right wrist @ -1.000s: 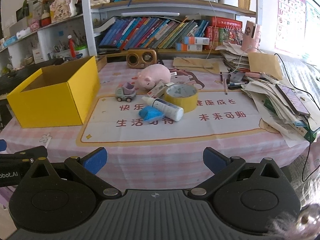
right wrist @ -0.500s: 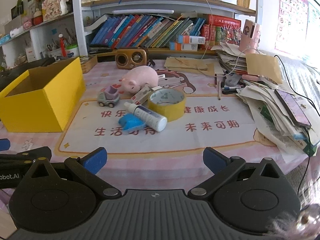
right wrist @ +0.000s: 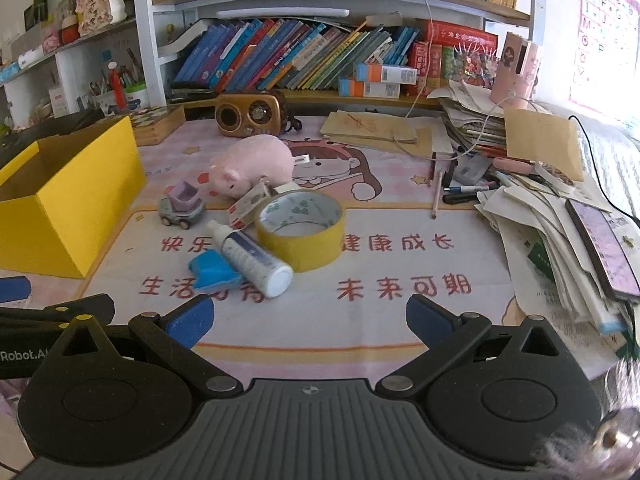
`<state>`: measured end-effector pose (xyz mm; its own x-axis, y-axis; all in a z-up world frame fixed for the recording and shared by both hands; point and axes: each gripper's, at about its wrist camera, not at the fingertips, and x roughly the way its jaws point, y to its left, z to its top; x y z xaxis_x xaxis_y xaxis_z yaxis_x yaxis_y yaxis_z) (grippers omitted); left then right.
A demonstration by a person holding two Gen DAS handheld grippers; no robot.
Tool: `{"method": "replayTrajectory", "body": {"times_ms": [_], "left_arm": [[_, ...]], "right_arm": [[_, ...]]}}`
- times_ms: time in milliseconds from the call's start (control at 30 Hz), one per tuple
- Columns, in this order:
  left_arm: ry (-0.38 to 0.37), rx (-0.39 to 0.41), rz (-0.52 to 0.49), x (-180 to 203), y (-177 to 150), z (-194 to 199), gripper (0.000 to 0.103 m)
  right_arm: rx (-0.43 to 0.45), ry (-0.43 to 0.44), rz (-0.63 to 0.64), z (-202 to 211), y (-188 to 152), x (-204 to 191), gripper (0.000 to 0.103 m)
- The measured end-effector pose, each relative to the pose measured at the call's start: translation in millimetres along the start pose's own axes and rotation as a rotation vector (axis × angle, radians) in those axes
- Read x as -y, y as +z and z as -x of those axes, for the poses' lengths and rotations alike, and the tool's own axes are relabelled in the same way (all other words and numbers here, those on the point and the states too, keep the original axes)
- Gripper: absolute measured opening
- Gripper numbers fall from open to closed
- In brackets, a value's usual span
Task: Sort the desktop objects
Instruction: 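Move both tools toward the blue block and white spray bottle, then close the left gripper on the blue block while the right gripper grasps the spray bottle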
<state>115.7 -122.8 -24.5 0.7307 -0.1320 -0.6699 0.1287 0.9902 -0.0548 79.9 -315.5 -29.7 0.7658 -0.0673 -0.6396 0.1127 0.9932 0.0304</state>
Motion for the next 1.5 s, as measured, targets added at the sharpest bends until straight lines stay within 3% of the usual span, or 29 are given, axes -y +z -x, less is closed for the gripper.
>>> {"method": "replayTrajectory", "body": {"times_ms": [233, 567, 700, 933, 1000, 1200, 1333, 1400, 1433, 1467, 1500], "left_arm": [[-0.010, -0.017, -0.024, 21, 10, -23, 0.102], [-0.027, -0.064, -0.046, 42, 18, -71, 0.086], [-0.040, -0.092, -0.048, 47, 21, -93, 0.072], [-0.041, -0.110, -0.043, 46, 24, -116, 0.060], [-0.060, -0.105, -0.041, 45, 24, -116, 0.047], [-0.052, -0.106, -0.024, 30, 26, -109, 0.026], [-0.043, -0.137, 0.006, 13, 22, -101, 0.026], [-0.030, -0.153, 0.019, 8, 20, -97, 0.032], [-0.014, -0.158, 0.021, 6, 19, -95, 0.040], [0.000, -0.159, 0.021, 5, 19, -94, 0.065], [0.024, -0.150, 0.021, 5, 19, -92, 0.074]], "right_arm": [[-0.015, 0.048, 0.008, -23, 13, 26, 0.097], [-0.042, 0.145, 0.040, -47, 25, 42, 0.055], [-0.054, 0.166, 0.062, -55, 30, 45, 0.053], [-0.067, 0.188, 0.089, -65, 35, 45, 0.053], [-0.076, 0.199, 0.092, -68, 35, 44, 0.053], [-0.116, 0.260, 0.114, -79, 36, 31, 0.053], [-0.150, 0.303, 0.147, -89, 38, 17, 0.053], [-0.160, 0.315, 0.173, -95, 39, 9, 0.053], [-0.164, 0.320, 0.188, -98, 39, 5, 0.053], [-0.169, 0.324, 0.203, -101, 39, 2, 0.053], [-0.172, 0.327, 0.221, -104, 39, -2, 0.053]]}}
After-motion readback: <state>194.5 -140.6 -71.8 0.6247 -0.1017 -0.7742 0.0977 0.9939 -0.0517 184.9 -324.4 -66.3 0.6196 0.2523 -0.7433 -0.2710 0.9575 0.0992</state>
